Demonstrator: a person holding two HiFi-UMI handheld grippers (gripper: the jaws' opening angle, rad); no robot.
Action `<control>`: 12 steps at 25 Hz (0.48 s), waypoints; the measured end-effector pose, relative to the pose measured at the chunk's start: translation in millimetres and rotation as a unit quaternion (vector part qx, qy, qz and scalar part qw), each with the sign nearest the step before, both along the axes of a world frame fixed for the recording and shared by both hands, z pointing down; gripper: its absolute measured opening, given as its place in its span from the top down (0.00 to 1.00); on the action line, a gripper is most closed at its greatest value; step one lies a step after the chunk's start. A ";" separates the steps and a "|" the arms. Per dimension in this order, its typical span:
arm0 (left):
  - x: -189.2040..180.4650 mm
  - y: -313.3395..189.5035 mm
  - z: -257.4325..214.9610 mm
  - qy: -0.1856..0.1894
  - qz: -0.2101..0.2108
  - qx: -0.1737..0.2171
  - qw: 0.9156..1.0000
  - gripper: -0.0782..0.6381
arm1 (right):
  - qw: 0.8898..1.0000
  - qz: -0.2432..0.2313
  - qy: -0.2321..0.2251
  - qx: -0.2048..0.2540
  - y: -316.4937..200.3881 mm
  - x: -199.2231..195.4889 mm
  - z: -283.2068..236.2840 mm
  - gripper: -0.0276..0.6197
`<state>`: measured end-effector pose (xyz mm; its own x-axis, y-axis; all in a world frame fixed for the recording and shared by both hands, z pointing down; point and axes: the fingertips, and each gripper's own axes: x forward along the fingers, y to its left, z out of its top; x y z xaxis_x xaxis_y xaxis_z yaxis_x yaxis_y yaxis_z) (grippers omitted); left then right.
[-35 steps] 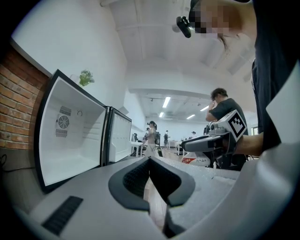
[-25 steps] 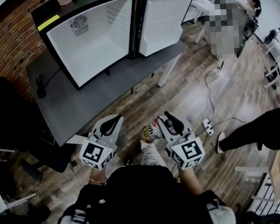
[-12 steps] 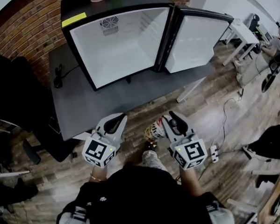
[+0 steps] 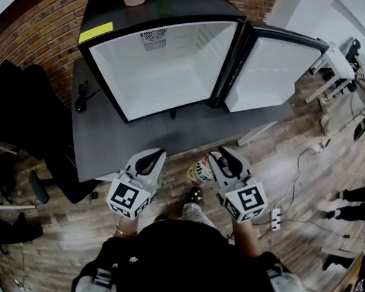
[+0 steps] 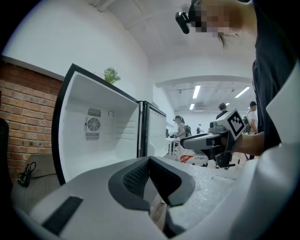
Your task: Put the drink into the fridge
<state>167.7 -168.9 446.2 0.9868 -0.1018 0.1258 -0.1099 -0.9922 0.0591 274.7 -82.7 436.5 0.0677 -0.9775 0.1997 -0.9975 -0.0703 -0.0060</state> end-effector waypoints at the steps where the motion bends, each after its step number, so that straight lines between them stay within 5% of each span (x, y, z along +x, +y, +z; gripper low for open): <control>1: 3.2 -2.5 -0.5 0.000 -0.006 0.001 1.000 0.89 | 1.000 -0.008 0.000 0.000 -4.1 3.7 0.0 0.76; 12: 16.7 -25.6 -10.6 -0.004 -0.084 0.012 0.996 0.89 | 0.994 -0.107 0.038 0.009 -62.2 34.1 -13.6 0.76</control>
